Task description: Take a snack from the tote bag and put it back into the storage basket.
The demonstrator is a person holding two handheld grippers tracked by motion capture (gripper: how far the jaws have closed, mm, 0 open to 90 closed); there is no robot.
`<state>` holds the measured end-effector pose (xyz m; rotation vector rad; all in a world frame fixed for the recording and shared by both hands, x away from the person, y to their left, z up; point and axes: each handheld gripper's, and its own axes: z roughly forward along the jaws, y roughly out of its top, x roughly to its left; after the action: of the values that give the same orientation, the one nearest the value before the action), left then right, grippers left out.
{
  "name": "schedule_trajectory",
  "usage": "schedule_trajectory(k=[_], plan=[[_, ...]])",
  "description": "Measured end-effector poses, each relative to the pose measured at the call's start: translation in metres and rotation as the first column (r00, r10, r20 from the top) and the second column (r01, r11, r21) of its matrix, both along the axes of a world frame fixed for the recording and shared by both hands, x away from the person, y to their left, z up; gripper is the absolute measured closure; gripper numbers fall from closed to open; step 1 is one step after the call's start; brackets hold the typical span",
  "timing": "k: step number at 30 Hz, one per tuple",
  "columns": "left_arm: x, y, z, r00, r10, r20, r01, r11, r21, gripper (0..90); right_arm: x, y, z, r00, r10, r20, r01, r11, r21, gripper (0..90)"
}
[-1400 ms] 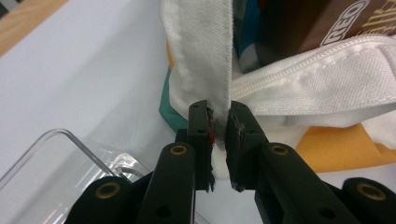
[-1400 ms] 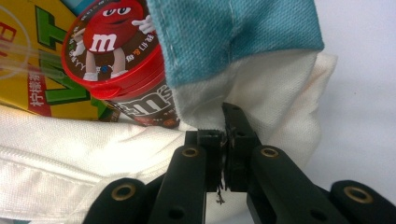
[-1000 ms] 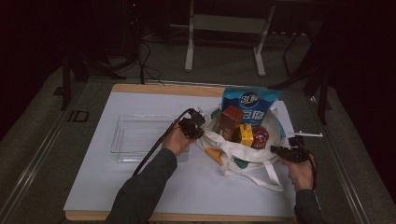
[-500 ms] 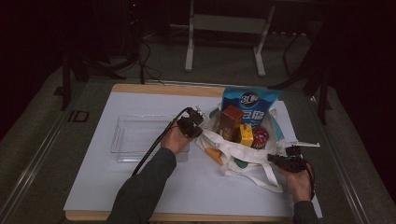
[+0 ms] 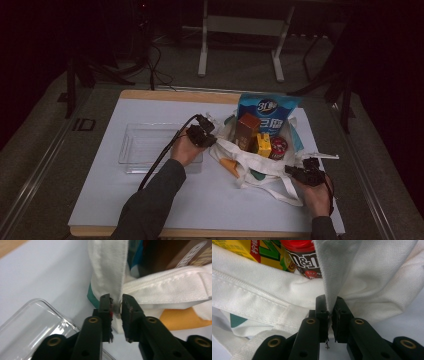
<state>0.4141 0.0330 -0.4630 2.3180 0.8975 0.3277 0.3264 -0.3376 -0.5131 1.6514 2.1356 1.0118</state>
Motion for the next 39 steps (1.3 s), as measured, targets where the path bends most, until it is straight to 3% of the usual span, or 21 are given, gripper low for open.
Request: schedule_trajectory(k=[5, 12, 13, 16, 18, 19, 23, 26, 29, 31, 34, 39], plan=[[-0.005, 0.007, 0.013, 0.9978, -0.047, 0.045, 0.049, 0.9983, -0.033, 69.7, -0.003, 0.000, -0.002, 0.9998, -0.003, 0.018, 0.003, 1.0000, -0.003, 83.8], [-0.014, 0.005, 0.026, 0.9897, -0.085, 0.115, 0.095, 0.9924, -0.078, 68.7, -0.005, 0.001, -0.003, 0.9994, -0.008, 0.035, 0.008, 1.0000, 0.000, 83.9], [-0.020, 0.000, 0.031, 0.9802, -0.113, 0.163, 0.128, 0.9878, -0.089, 68.7, -0.005, 0.001, -0.003, 0.9994, -0.009, 0.034, 0.009, 1.0000, -0.001, 83.8], [-0.023, -0.011, 0.034, 0.9722, -0.149, 0.181, 0.159, 0.9865, -0.041, 80.3, -0.005, 0.003, -0.003, 0.9993, -0.007, 0.038, 0.007, 0.9999, -0.011, 83.9], [-0.023, -0.016, 0.033, 0.9721, -0.148, 0.182, 0.155, 0.9876, -0.024, 84.2, -0.005, 0.003, -0.003, 0.9993, -0.007, 0.037, 0.007, 0.9999, -0.014, 84.0], [-0.020, -0.024, 0.031, 0.9733, -0.148, 0.175, 0.150, 0.9886, 0.002, 84.2, -0.005, 0.004, -0.003, 0.9992, -0.002, 0.040, 0.002, 0.9998, -0.021, 84.1], [-0.015, -0.038, 0.024, 0.9741, -0.165, 0.155, 0.161, 0.9863, 0.034, 84.3, -0.006, 0.005, -0.004, 0.9991, 0.001, 0.044, 0.000, 0.9996, -0.027, 84.4], [-0.018, -0.046, 0.019, 0.9650, -0.223, 0.139, 0.220, 0.9749, 0.033, 84.1, -0.006, 0.005, -0.005, 0.9991, -0.003, 0.043, 0.004, 0.9999, -0.016, 84.4], [-0.021, -0.052, 0.015, 0.9590, -0.248, 0.137, 0.243, 0.9686, 0.054, 81.5, -0.006, 0.006, -0.006, 0.9990, -0.002, 0.044, 0.003, 0.9998, -0.018, 84.5], [-0.023, -0.053, 0.016, 0.9548, -0.266, 0.132, 0.264, 0.9638, 0.036, 82.0, -0.007, 0.006, -0.006, 0.9990, -0.004, 0.044, 0.005, 0.9998, -0.018, 84.5], [-0.028, -0.056, 0.018, 0.9408, -0.313, 0.131, 0.310, 0.9499, 0.041, 82.6, -0.007, 0.006, -0.006, 0.9990, -0.005, 0.043, 0.006, 0.9998, -0.020, 84.6], [-0.028, -0.056, 0.020, 0.9351, -0.333, 0.121, 0.331, 0.9429, 0.039, 81.4, -0.007, 0.005, -0.007, 0.9990, -0.006, 0.045, 0.006, 0.9999, -0.010, 84.7]])
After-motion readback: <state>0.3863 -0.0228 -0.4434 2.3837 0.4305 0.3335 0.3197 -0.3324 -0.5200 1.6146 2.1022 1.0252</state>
